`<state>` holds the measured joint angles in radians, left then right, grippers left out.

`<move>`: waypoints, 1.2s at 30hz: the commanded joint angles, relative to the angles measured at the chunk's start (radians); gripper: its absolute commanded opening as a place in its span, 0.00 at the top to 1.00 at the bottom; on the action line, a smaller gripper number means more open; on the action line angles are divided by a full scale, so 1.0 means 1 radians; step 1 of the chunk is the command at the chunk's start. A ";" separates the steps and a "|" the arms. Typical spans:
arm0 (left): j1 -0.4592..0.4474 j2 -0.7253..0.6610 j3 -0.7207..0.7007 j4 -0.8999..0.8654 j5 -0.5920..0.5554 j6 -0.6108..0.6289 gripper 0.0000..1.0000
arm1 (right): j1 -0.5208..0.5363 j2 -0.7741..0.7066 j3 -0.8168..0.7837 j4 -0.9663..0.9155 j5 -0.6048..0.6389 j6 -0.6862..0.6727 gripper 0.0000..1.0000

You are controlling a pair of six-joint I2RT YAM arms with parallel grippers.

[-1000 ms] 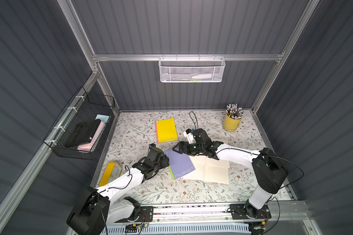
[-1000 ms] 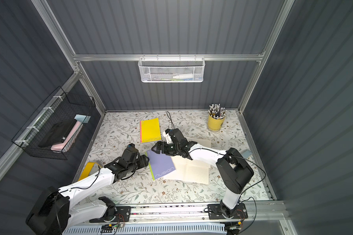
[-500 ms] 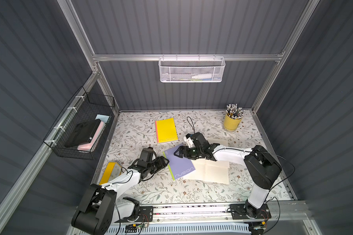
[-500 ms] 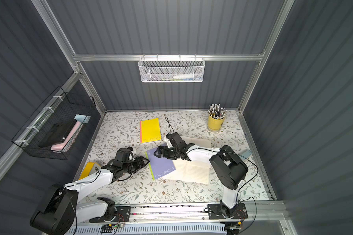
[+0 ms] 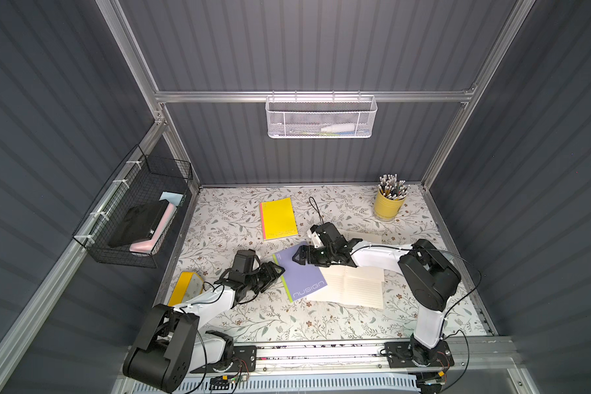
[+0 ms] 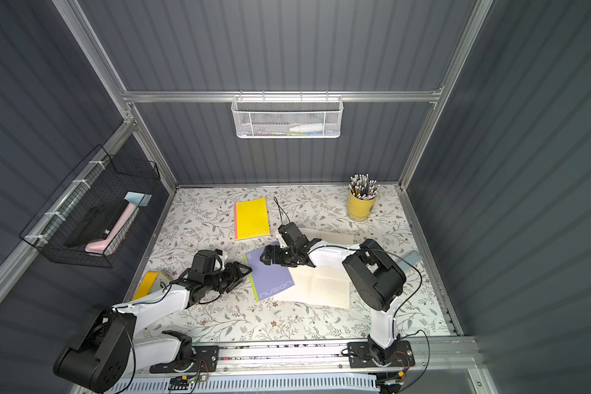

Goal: Close the notebook
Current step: Pick up the notebook from the center of the board.

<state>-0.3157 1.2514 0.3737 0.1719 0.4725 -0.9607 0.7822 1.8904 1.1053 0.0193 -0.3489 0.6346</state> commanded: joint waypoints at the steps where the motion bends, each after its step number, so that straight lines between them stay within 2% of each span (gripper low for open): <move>1: 0.010 0.016 -0.022 0.042 0.034 -0.062 0.36 | -0.003 0.017 0.005 -0.023 0.009 -0.013 0.09; 9: 0.015 0.012 -0.037 0.059 0.033 -0.086 0.35 | -0.004 0.027 -0.018 -0.027 0.007 -0.005 0.09; 15: 0.024 0.030 -0.098 0.190 0.055 -0.174 0.35 | -0.012 0.035 -0.036 -0.010 -0.025 0.011 0.09; 36: 0.034 0.114 -0.130 0.310 0.024 -0.258 0.34 | -0.020 0.023 -0.037 -0.011 -0.039 0.008 0.09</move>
<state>-0.2897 1.3476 0.2707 0.4885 0.5240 -1.2003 0.7673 1.8954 1.0901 0.0479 -0.3836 0.6392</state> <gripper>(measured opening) 0.655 0.909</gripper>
